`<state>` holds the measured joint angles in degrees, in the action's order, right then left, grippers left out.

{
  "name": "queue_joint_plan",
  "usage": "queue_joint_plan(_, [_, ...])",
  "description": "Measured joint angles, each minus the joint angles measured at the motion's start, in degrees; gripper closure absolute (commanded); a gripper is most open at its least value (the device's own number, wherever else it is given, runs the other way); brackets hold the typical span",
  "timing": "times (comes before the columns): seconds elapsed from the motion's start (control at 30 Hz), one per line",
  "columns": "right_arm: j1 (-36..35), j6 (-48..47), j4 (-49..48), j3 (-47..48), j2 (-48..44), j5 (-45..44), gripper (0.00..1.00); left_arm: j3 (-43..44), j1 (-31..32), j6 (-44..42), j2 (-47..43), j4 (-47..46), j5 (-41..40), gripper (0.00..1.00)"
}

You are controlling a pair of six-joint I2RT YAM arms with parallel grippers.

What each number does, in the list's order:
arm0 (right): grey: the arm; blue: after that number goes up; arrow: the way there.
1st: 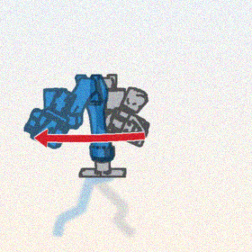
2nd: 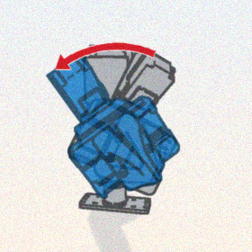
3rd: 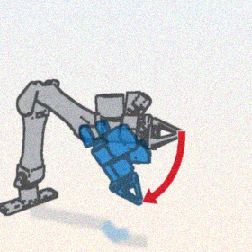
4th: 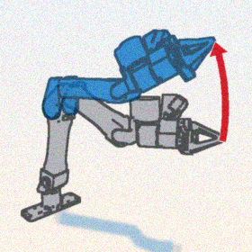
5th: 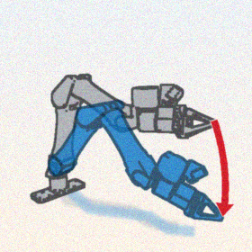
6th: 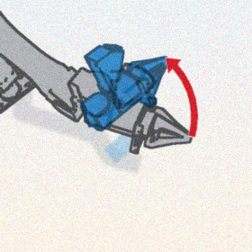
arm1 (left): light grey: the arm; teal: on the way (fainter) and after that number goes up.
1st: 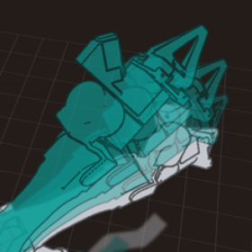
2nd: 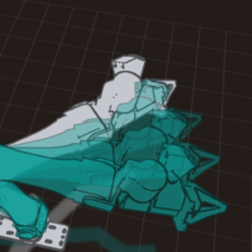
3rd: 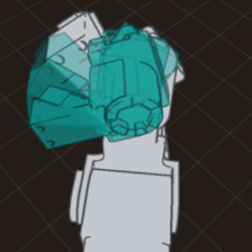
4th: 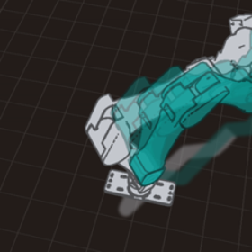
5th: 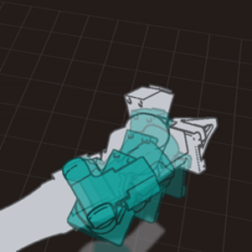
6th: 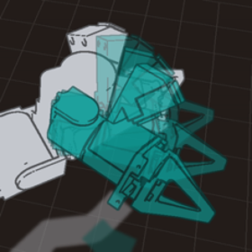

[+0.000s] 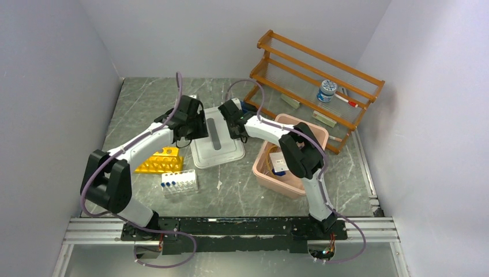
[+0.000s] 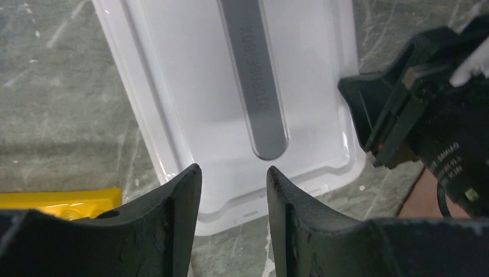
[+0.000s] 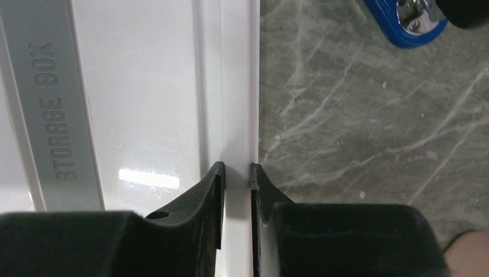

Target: Organize the chemistry lab equipment

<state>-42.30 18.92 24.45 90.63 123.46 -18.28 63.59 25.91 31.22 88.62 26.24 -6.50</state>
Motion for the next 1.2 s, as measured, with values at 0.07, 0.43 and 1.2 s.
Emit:
queue_joint_plan(0.07, [0.2, -0.9, 0.5, 1.3, 0.7, 0.7, 0.88, -1.6, 0.0, 0.4, -1.0, -1.7, 1.5, 0.47])
queue_joint_plan(0.43, [1.1, -3.0, 1.2, 2.2, 0.8, 2.8, 0.93, -6.1, 0.0, 2.2, -2.6, -5.2, 6.5, 0.34])
queue_joint_plan(1.2, [2.7, -4.9, 4.3, 2.5, -4.0, 8.5, 0.96, -10.7, 0.2, 6.3, -8.2, -6.4, 7.6, 0.29])
